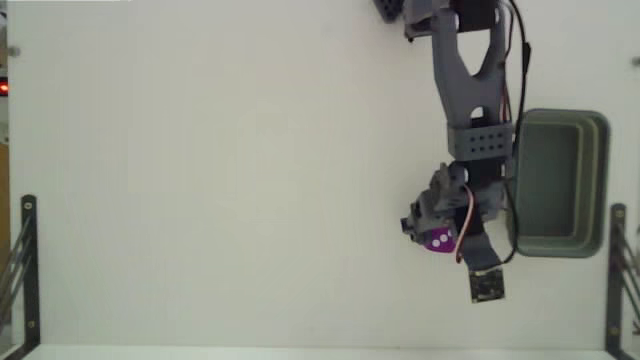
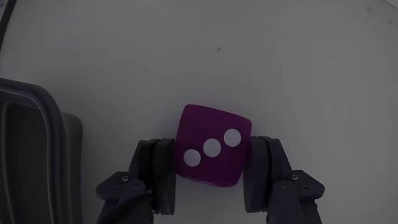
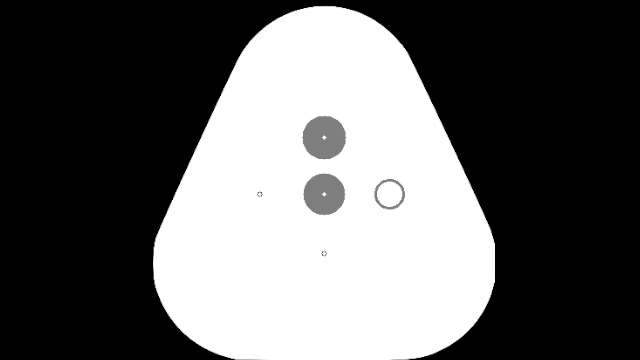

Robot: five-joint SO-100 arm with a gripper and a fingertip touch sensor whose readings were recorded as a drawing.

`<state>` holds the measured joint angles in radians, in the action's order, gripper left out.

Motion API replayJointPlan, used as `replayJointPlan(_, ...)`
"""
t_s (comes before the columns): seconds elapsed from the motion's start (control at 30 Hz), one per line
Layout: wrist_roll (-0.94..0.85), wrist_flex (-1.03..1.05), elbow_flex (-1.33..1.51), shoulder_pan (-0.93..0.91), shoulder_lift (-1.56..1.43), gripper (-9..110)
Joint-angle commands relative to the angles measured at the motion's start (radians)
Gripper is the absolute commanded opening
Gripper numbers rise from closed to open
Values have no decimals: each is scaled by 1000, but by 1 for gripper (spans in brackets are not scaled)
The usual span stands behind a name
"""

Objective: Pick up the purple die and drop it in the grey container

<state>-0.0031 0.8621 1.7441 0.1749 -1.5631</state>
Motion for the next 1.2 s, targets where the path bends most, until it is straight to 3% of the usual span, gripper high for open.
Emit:
replayJointPlan(0.0,3,30,-68,2,-56,60)
replayJointPlan(1.17,3,424,-514,2,-3,60)
